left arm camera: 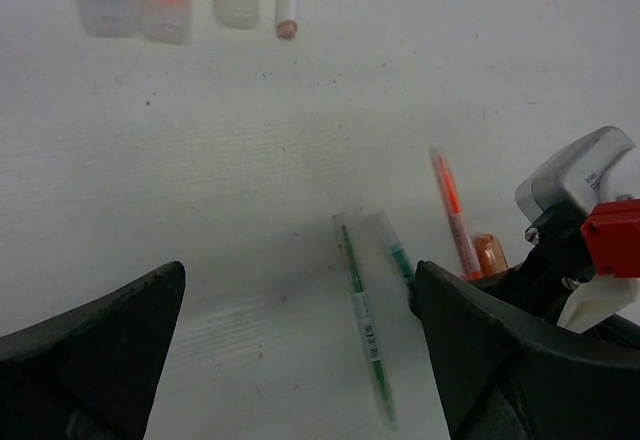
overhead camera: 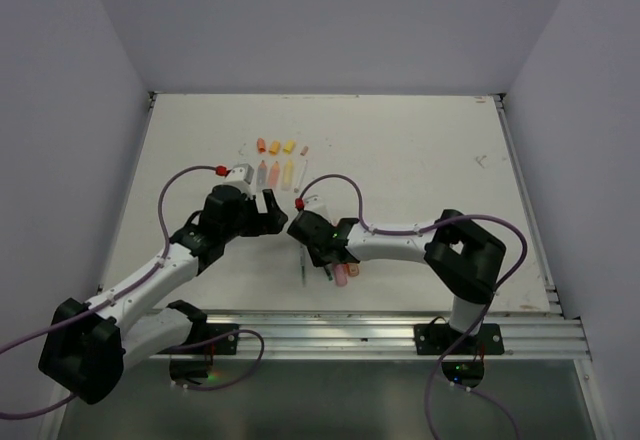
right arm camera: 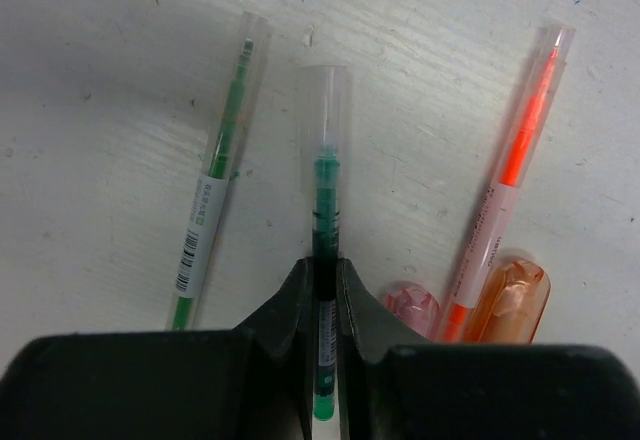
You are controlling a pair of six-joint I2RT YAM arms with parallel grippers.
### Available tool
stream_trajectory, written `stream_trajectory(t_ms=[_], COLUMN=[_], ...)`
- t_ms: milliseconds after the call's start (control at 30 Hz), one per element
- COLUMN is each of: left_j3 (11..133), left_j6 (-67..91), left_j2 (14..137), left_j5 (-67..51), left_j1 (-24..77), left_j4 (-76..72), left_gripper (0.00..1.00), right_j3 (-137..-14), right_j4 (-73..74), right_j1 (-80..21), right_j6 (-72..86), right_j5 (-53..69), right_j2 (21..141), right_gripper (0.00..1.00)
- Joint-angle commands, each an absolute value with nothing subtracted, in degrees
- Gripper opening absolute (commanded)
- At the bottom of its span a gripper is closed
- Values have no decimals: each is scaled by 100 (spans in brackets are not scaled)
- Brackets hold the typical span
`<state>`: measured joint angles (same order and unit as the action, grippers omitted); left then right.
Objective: Open the pen caps
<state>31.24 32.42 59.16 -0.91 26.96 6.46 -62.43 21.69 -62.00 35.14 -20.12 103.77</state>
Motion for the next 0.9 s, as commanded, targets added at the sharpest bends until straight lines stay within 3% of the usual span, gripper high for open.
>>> stream_trajectory(t_ms=[0,100,533,867], left_j3=[3015,3023,2909,3041], left_j6=[3436,3498,4218,4421], left_j2=[5906,5845,5502,5967], left_j5=[-325,-483,-1573,-1582], left_j1=[2663,2672,2795,3392], left_j4=[246,185,-1404,-2320], left_gripper=[100,100,97,80], right_j3=[-6223,-6127,-4554,-3639], right_j4=[2338,2180,-253,-1695], right_j1=[-6231,-6231,-6231,-6231], right_j6=[3612,3446,2901,2672], right_j5=[-2144,-2329,-2180,-1951], right_j2=[10320,9916,7604,6654], right_gripper=[6,0,0,0])
